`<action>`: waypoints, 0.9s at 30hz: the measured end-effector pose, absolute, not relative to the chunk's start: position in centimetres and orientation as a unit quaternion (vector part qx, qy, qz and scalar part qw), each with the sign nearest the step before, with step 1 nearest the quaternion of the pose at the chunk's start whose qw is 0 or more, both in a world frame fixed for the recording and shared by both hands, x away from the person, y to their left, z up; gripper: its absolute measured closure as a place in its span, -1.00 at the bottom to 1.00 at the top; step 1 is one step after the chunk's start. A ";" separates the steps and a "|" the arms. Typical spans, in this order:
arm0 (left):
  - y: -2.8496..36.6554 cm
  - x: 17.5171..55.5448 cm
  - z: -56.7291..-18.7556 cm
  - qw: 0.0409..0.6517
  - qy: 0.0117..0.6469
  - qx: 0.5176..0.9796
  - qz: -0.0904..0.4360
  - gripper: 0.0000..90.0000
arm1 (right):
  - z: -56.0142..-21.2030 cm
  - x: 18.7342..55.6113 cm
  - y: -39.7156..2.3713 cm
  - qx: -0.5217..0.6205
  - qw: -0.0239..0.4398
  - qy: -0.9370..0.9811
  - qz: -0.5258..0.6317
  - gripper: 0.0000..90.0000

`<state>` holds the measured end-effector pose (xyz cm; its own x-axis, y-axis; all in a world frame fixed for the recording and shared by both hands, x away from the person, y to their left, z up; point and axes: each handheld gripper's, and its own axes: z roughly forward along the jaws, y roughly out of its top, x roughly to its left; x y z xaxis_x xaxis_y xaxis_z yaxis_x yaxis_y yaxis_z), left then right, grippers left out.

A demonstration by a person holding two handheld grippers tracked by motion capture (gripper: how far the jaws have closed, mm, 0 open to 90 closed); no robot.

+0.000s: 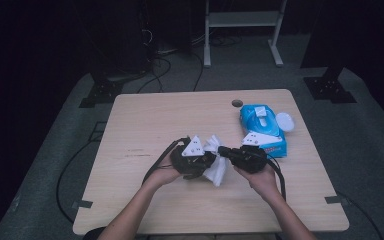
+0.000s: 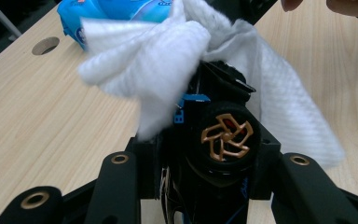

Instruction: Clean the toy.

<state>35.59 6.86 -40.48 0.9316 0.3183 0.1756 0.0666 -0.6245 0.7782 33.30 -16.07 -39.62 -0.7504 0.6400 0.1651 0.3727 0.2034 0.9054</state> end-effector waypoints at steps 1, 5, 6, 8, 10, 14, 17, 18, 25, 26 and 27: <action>6.8 35.6 -40.5 0.420 0.107 0.889 0.149 0.26 | -39.6 33.3 -16.1 0.331 0.125 0.766 0.537 0.96; 6.6 35.4 -40.3 0.430 0.105 0.885 0.143 0.26 | -38.4 32.6 -15.2 0.304 0.113 0.762 0.560 0.96; 6.8 35.4 -40.1 0.436 0.107 0.882 0.142 0.26 | -38.1 32.4 -14.9 0.298 0.114 0.763 0.562 0.96; 7.0 35.3 -39.8 0.444 0.112 0.877 0.143 0.28 | -37.9 32.4 -14.8 0.293 0.133 0.765 0.557 0.96; 7.3 35.3 -39.8 0.453 0.115 0.873 0.142 0.28 | -38.3 32.7 -15.5 0.305 0.133 0.763 0.555 0.96; 7.2 35.4 -39.8 0.449 0.113 0.875 0.141 0.28 | -39.0 32.9 -16.1 0.324 0.121 0.757 0.554 0.96; 7.3 35.3 -39.9 0.454 0.115 0.873 0.139 0.28 | -38.2 32.4 -15.6 0.305 0.121 0.757 0.565 0.96; 7.3 35.3 -39.9 0.454 0.117 0.872 0.138 0.28 | -38.0 32.3 -15.3 0.301 0.121 0.759 0.565 0.96; 7.8 35.6 -39.9 0.458 0.120 0.871 0.134 0.28 | -39.5 33.3 -16.6 0.337 0.132 0.762 0.537 0.96; 7.8 35.5 -39.8 0.457 0.120 0.871 0.135 0.28 | -39.5 33.2 -16.7 0.338 0.125 0.759 0.543 0.96; 7.7 35.5 -39.8 0.455 0.118 0.872 0.136 0.28 | -39.3 33.1 -16.6 0.336 0.123 0.756 0.548 0.96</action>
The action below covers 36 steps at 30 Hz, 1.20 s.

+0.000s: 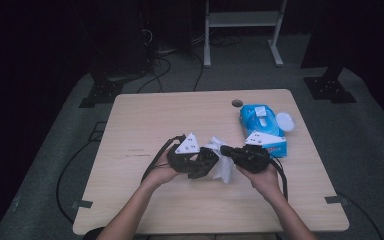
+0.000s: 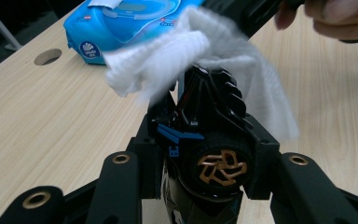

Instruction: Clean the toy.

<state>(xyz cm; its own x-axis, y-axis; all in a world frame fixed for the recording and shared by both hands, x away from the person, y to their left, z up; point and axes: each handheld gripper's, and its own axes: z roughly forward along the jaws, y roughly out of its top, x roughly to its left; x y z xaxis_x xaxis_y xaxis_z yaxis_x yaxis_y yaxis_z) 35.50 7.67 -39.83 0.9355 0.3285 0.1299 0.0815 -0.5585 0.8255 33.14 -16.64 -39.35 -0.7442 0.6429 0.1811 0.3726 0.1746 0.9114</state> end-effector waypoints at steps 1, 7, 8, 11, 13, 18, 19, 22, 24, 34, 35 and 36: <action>7.6 35.5 -39.8 0.455 0.118 0.872 0.136 0.28 | -38.9 32.9 -16.4 0.329 0.120 0.754 0.556 0.96; 7.7 35.4 -39.8 0.454 0.118 0.872 0.138 0.28 | -39.2 33.2 -16.2 0.325 0.122 0.759 0.551 0.96; 7.7 35.4 -39.8 0.452 0.118 0.873 0.139 0.28 | -39.7 33.5 -16.6 0.333 0.113 0.754 0.555 0.96; 7.7 35.4 -40.0 0.450 0.118 0.875 0.138 0.28 | -40.7 33.9 -17.2 0.353 0.106 0.758 0.538 0.96; 7.6 35.5 -40.0 0.450 0.116 0.875 0.136 0.28 | -40.7 33.9 -17.3 0.357 0.097 0.751 0.547 0.96; 7.7 35.5 -39.9 0.455 0.117 0.872 0.136 0.28 | -39.4 33.5 -16.4 0.332 0.108 0.752 0.559 0.96; 7.8 35.4 -39.8 0.455 0.119 0.872 0.136 0.28 | -39.6 33.6 -16.5 0.335 0.106 0.753 0.557 0.96; 7.9 35.4 -39.8 0.455 0.120 0.872 0.136 0.28 | -40.8 34.0 -17.3 0.355 0.102 0.754 0.543 0.96; 7.9 35.4 -39.8 0.456 0.119 0.871 0.136 0.28 | -41.5 34.3 -17.7 0.368 0.102 0.755 0.533 0.96; 7.9 35.4 -39.5 0.471 0.118 0.864 0.132 0.28 | -42.0 34.6 -17.4 0.370 0.046 0.744 0.554 0.96; 7.8 35.3 -39.5 0.471 0.116 0.864 0.134 0.28 | -41.8 34.5 -17.4 0.369 0.048 0.744 0.555 0.96; 7.8 35.3 -39.4 0.473 0.115 0.863 0.135 0.28 | -41.6 34.5 -17.4 0.368 0.051 0.744 0.555 0.96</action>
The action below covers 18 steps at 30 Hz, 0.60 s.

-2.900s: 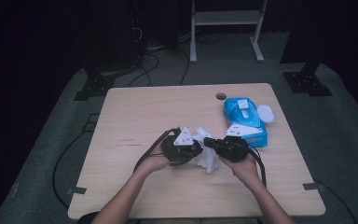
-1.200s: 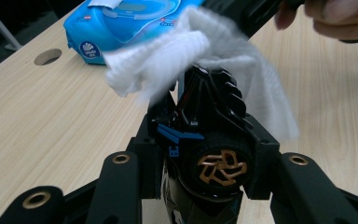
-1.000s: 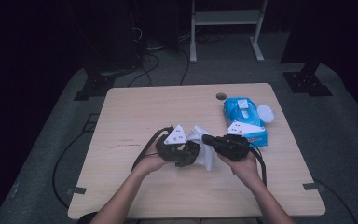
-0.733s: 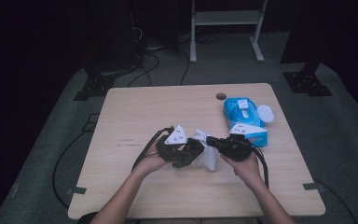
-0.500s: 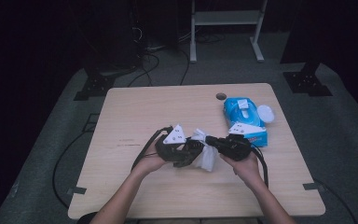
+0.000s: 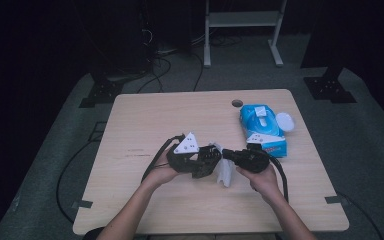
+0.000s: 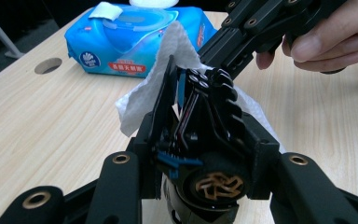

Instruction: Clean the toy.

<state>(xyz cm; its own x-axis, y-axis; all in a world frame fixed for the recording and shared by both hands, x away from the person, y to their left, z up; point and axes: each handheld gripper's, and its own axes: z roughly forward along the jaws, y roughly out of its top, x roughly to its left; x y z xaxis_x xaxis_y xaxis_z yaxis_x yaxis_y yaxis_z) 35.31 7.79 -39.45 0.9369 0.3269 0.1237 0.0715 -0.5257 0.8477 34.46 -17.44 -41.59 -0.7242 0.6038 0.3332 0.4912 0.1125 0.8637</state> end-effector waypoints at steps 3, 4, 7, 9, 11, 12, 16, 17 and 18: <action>7.7 35.2 -39.5 0.479 0.118 0.859 0.133 0.28 | -41.1 34.3 -17.6 0.367 0.050 0.738 0.564 0.96; 7.8 35.3 -39.5 0.480 0.118 0.859 0.131 0.28 | -41.0 34.2 -17.6 0.366 0.051 0.737 0.566 0.96; 7.8 35.4 -39.6 0.484 0.119 0.858 0.126 0.27 | -40.4 34.0 -17.6 0.360 0.056 0.736 0.570 0.96; 7.9 35.5 -39.7 0.485 0.119 0.858 0.121 0.26 | -39.9 33.7 -17.5 0.354 0.059 0.735 0.575 0.96; 8.0 35.4 -39.7 0.486 0.118 0.858 0.117 0.26 | -39.6 33.6 -17.2 0.347 0.060 0.736 0.578 0.96; 7.9 35.3 -39.8 0.483 0.118 0.859 0.118 0.27 | -39.4 33.5 -17.1 0.342 0.058 0.736 0.582 0.96; 7.4 35.1 -40.7 0.458 0.111 0.874 0.123 0.28 | -39.1 33.1 -15.6 0.318 0.067 0.751 0.575 0.96; 7.3 35.1 -41.1 0.459 0.114 0.873 0.120 0.28 | -39.1 32.9 -15.2 0.313 0.077 0.758 0.567 0.96; 7.3 35.2 -41.2 0.459 0.116 0.873 0.120 0.28 | -39.2 32.9 -14.9 0.312 0.081 0.762 0.562 0.96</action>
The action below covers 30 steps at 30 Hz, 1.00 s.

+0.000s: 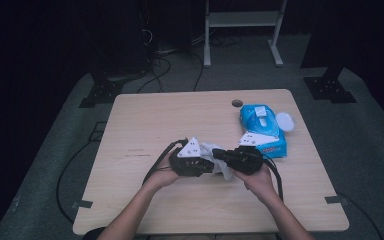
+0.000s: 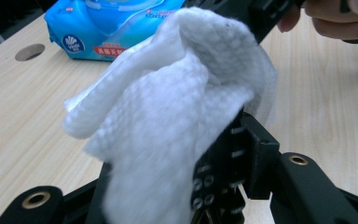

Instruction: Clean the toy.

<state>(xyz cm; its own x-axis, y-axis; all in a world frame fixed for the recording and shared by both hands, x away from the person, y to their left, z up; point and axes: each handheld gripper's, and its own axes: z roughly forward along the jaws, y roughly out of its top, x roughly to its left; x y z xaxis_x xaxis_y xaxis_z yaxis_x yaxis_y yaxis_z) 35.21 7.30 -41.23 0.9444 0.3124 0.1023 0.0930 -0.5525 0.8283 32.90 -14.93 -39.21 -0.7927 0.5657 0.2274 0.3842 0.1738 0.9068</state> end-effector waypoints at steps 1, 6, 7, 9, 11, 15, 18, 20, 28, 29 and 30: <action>7.3 35.3 -41.4 0.459 0.119 0.872 0.117 0.28 | -39.3 32.9 -14.9 0.311 0.083 0.764 0.559 0.96; 7.8 35.8 -42.3 0.455 0.131 0.875 0.107 0.28 | -40.1 33.5 -15.7 0.328 0.128 0.783 0.513 0.96; 7.9 35.9 -42.4 0.457 0.134 0.873 0.103 0.28 | -40.3 33.7 -15.9 0.333 0.123 0.782 0.513 0.96; 8.0 36.1 -42.5 0.456 0.136 0.874 0.101 0.28 | -41.0 33.9 -16.0 0.344 0.109 0.781 0.509 0.96; 7.9 36.0 -42.6 0.450 0.133 0.877 0.102 0.28 | -41.3 33.7 -15.4 0.339 0.105 0.784 0.508 0.96; 7.9 35.9 -43.0 0.442 0.133 0.881 0.104 0.28 | -41.0 33.1 -13.6 0.305 0.103 0.796 0.513 0.96; 8.0 35.9 -43.1 0.440 0.132 0.882 0.105 0.28 | -41.2 33.2 -13.5 0.305 0.112 0.801 0.503 0.96; 8.0 35.8 -43.2 0.436 0.130 0.885 0.103 0.28 | -41.5 33.6 -14.1 0.320 0.131 0.802 0.488 0.96; 8.0 36.1 -44.3 0.421 0.134 0.892 0.092 0.32 | -42.4 33.2 -12.8 0.308 0.119 0.812 0.481 0.96; 8.1 36.1 -44.5 0.420 0.138 0.893 0.087 0.32 | -42.4 33.2 -12.7 0.306 0.120 0.814 0.479 0.96; 8.2 36.1 -44.7 0.417 0.139 0.894 0.085 0.31 | -42.6 33.2 -12.7 0.306 0.117 0.816 0.477 0.95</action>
<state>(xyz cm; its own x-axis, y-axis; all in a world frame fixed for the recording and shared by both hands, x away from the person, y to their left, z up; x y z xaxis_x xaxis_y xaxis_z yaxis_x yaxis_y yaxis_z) 36.10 8.19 -44.66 0.9472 0.3187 0.0356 0.1777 -0.6139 0.7691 33.23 -12.70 -42.61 -0.7850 0.6111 0.1016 0.3881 0.3574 0.8495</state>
